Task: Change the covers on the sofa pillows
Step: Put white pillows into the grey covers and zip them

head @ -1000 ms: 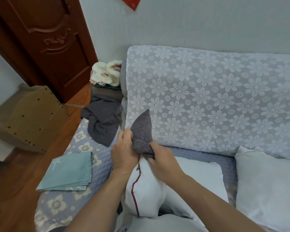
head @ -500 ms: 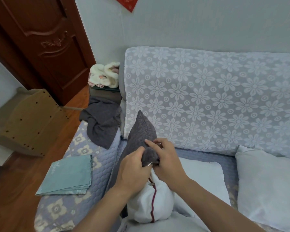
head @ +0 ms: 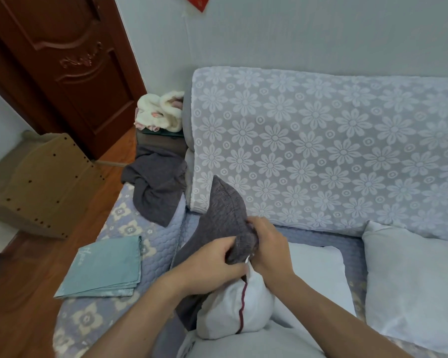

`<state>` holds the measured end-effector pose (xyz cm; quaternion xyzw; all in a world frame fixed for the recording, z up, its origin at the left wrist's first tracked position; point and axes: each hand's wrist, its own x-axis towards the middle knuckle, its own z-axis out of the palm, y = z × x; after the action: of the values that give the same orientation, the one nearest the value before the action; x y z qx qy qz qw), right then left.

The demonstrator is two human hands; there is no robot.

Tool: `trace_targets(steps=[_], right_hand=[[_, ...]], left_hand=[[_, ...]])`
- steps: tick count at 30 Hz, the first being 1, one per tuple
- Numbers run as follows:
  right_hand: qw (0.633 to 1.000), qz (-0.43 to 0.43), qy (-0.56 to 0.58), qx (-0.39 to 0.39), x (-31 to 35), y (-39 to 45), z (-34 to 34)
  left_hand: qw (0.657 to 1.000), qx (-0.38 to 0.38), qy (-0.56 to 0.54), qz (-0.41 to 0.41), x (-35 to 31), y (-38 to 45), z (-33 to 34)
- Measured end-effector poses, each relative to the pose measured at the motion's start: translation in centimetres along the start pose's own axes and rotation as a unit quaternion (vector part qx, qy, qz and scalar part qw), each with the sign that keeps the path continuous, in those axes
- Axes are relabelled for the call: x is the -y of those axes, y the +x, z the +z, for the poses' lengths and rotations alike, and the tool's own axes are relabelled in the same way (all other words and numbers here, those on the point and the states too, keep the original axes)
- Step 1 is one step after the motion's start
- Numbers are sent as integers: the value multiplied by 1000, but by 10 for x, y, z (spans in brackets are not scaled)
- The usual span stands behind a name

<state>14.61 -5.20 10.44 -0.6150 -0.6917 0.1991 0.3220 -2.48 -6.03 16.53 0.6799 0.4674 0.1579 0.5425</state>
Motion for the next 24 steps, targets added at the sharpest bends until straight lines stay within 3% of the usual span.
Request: trace_targets(steps=[2, 3, 4, 5, 6, 8, 10, 15, 17, 19, 22, 24], right_hand=[[999, -41, 28, 4, -4, -3, -3], [998, -52, 36, 14, -4, -5, -3], [997, -59, 38, 31, -4, -7, -3], [995, -68, 39, 57, -2, -11, -2], [992, -84, 38, 90, 0, -14, -1], [979, -110, 52, 164, 7, -21, -1], [967, -76, 78, 229, 13, -24, -12], [887, -32, 123, 443, 22, -17, -63], [886, -24, 116, 448, 23, -9, -64], [911, -17, 84, 404, 21, -8, -53], [952, -53, 21, 301, 15, -23, -41], [951, -94, -8, 293, 14, -31, -46]], left_hand=[[994, -74, -85, -7, 2, 6, -20], [979, -165, -118, -13, 7, 14, -33], [961, -251, -112, -25, 14, 25, -47], [951, -292, -92, -44, 17, 34, -58], [951, -288, -89, -68, 21, 44, -65], [947, -225, -189, -126, 26, 58, -69], [931, -192, -260, -169, 31, 62, -68], [958, -116, -161, -205, 42, 57, -64], [955, -109, -182, -210, 39, 60, -65], [959, -83, -185, -199, 39, 59, -70], [977, -67, -128, -157, 57, 51, -79], [987, -67, -61, -133, 72, 40, -84]])
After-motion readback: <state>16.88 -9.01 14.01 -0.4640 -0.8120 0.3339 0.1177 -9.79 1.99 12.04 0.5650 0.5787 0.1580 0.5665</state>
